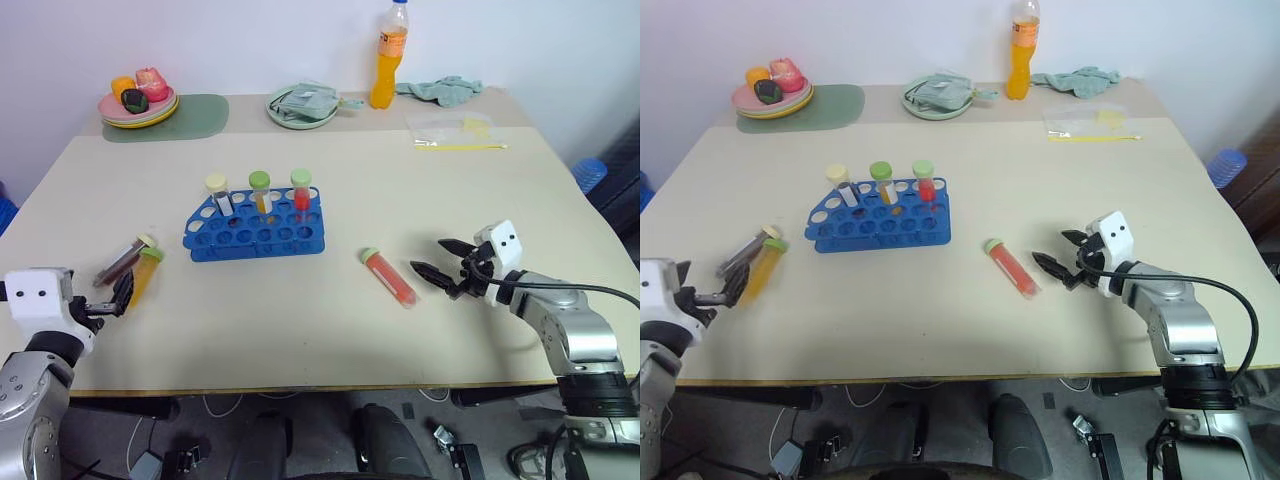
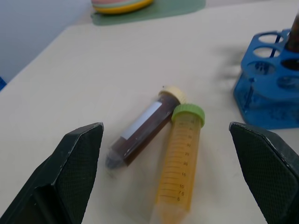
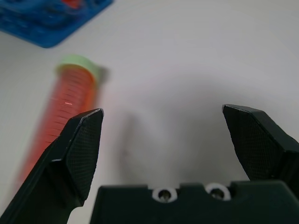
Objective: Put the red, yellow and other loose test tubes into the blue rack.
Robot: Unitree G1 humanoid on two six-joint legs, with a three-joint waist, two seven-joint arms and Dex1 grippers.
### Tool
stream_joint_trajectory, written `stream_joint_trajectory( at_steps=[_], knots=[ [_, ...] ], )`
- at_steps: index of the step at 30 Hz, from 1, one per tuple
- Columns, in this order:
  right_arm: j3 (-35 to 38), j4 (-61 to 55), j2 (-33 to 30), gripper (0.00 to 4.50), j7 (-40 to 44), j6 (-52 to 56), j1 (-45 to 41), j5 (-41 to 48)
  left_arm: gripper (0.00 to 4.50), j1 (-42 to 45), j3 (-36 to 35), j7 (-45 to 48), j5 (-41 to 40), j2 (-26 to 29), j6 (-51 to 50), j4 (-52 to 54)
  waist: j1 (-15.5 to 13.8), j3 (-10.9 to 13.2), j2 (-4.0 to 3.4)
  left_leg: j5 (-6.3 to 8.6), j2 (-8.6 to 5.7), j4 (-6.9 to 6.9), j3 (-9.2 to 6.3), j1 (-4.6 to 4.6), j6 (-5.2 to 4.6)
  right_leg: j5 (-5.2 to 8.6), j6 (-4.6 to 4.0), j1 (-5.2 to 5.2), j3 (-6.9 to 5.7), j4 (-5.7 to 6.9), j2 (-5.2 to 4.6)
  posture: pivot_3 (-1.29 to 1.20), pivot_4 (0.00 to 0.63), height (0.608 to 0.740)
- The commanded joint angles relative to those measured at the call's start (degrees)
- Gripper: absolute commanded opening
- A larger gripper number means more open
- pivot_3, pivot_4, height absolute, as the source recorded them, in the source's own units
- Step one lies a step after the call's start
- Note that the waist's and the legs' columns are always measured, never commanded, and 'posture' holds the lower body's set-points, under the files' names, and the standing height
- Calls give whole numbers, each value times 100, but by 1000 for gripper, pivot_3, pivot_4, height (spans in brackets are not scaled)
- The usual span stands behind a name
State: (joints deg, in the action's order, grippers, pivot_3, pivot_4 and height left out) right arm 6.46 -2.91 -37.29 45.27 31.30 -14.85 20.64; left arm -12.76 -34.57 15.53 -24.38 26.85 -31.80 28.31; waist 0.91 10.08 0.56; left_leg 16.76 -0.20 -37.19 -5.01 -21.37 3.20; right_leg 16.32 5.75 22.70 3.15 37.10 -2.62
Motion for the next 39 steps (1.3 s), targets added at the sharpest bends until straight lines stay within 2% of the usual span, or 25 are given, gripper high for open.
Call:
stream_joint_trajectory(
  at_steps=[1,5,9,12,15,17,23,28,39],
  knots=[
    [70,-994,-347,4500,196,504,-67,354,4438,160,94,246,-92,243,29,111,-18,0,0,0,0,0,-1,-1,0,0,0,0,-1,-1,0,0,150,740],
    [17,-1858,-657,4500,257,1328,-141,784,4438,156,384,524,-88,350,-8,159,-10,0,2,0,0,3,-1,-2,0,0,0,0,-1,-4,-1,0,150,740],
    [-268,-2487,-965,4500,208,2059,-356,971,4438,-24,821,1203,-453,478,-87,519,6,2,2,0,1,2,1,-2,0,1,-1,2,1,-4,-2,0,150,740],
    [-1040,-3150,-1069,4500,-546,3779,-1078,887,4438,-159,1579,1806,-305,810,133,816,15,5,-5,0,2,3,1,-2,0,2,-4,5,1,-2,0,0,150,740],
    [-1139,-2812,-262,4500,-1262,5603,-2044,849,4438,-101,1983,2038,-296,886,255,876,23,6,-5,0,3,3,0,-5,0,10,-20,10,5,-3,1,0,150,740],
    [-1180,-2564,90,4500,-1609,6086,-2427,833,4438,-82,2227,2176,-221,925,354,877,8,6,-6,0,3,3,2,-7,0,9,-23,15,7,-2,2,0,150,740],
    [-1738,-1665,242,4500,-2631,6120,-3236,1379,4438,60,3102,2255,364,880,778,698,-8,8,-8,0,-5,4,7,-52,0,-1,-4,53,5,-6,-13,0,150,740],
    [-2023,-1084,156,4500,-3463,6120,-3639,2060,4438,79,3261,2135,461,702,877,685,16,8,-9,0,-2,3,4,-92,-1,-3,-1,99,4,2,-5,0,150,740],
    [-2559,349,112,4500,-5608,6120,-4168,4347,4438,-260,3396,2056,644,549,1206,778,16,8,-10,-1,-2,-2,6,-94,-2,-3,-1,99,3,8,-4,0,150,740]
  ],
)
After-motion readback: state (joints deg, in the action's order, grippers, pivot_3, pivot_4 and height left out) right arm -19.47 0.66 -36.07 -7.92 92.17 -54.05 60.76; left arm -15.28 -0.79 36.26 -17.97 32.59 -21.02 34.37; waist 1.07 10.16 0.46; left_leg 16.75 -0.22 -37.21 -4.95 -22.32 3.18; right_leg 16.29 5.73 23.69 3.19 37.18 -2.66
